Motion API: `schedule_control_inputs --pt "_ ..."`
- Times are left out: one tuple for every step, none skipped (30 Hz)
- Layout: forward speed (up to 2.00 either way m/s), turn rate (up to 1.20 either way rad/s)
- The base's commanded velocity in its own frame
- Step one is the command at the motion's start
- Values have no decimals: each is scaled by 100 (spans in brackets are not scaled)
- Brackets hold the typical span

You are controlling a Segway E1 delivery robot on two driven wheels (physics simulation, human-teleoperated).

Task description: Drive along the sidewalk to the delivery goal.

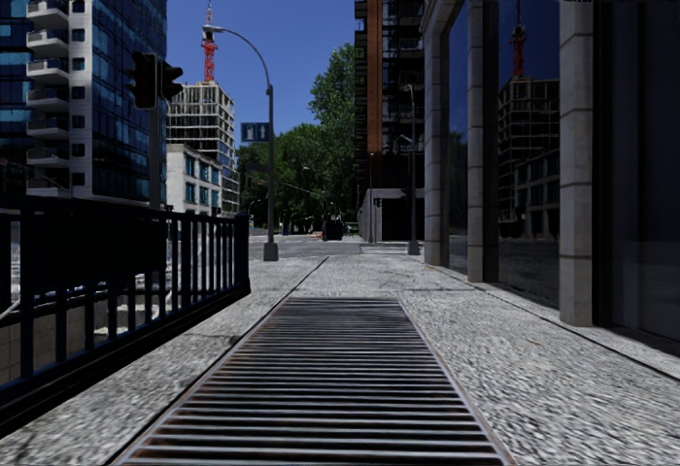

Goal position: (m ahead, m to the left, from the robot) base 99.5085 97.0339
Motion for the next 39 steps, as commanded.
schedule_control_inputs --pt "193 0" --pt "193 0" --pt "193 0" --pt "193 0" --pt "193 0" --pt "193 0" --pt "193 0" --pt "193 0" --pt "193 0" --pt "193 0" --pt "193 0" --pt "193 0" --pt "193 0" --pt "193 0" --pt "193 0" --pt "193 0" --pt "193 0" --pt "194 0" --pt "195 0" --pt "195 0" --pt "195 0" --pt "196 0" --pt "196 0" --pt "196 0" --pt "196 0" --pt "196 0" --pt "196 0" --pt "196 0" --pt "196 0" --pt "196 0" --pt "196 0" --pt "196 0" --pt "196 0" --pt "196 0" --pt "196 0" --pt "196 0" --pt "196 0" --pt "196 0" --pt "196 0"
